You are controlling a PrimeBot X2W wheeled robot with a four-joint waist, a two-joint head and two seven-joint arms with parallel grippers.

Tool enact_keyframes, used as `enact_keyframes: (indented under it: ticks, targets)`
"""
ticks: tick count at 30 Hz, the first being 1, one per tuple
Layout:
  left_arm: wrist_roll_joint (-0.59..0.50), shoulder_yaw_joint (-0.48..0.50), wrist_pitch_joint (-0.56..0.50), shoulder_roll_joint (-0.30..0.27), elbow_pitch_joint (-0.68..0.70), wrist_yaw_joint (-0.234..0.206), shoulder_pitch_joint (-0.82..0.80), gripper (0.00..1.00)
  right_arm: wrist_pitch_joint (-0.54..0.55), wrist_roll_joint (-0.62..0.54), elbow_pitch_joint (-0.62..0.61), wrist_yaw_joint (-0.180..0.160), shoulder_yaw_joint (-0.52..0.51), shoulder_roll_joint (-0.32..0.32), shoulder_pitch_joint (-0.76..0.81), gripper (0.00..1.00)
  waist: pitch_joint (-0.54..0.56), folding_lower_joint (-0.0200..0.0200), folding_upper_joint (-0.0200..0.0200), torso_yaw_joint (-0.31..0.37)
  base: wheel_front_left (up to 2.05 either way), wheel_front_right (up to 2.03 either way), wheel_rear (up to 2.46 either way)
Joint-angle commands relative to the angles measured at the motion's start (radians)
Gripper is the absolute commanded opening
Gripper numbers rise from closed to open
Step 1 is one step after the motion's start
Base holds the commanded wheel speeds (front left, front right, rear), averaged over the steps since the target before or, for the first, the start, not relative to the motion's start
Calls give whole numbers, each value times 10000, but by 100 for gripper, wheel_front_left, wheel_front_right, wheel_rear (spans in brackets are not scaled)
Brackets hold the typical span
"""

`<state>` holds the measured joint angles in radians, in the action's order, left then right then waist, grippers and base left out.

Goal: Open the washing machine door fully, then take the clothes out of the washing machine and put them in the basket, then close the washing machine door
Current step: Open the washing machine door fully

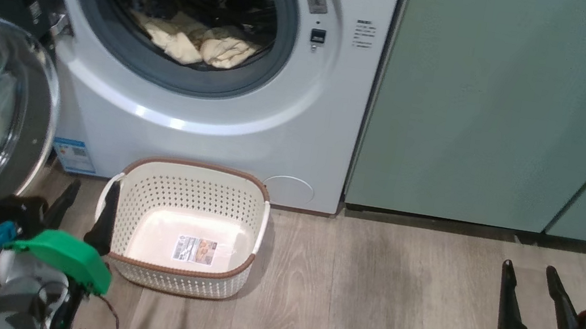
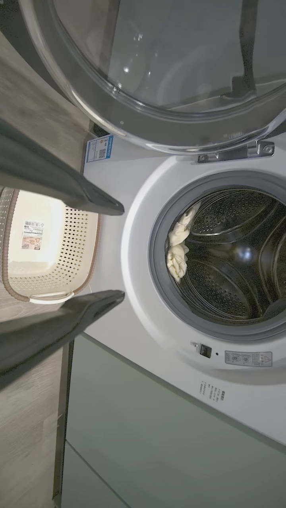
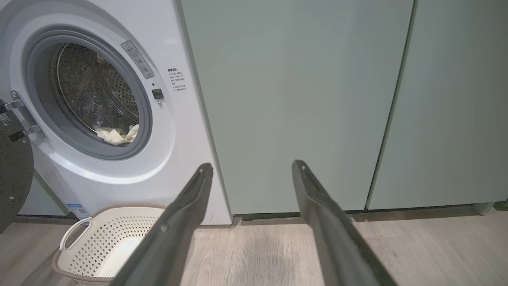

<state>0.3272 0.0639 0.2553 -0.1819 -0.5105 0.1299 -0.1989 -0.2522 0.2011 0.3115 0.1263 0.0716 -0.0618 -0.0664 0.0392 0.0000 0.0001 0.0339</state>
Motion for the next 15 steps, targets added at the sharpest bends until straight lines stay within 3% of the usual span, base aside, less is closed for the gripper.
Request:
enact_keyframes:
  ticks: [1,15]
  targets:
    - [48,412,65,-315,336,7,-207,100,-95,-83,-385,44,205,-183,-333,100,30,0,-1,116,0,0,0]
    - [447,422,65,-229,22,7,-96,100,-95,-88,-494,44,22,-257,-175,100,188,0,-1,140,0,0,0]
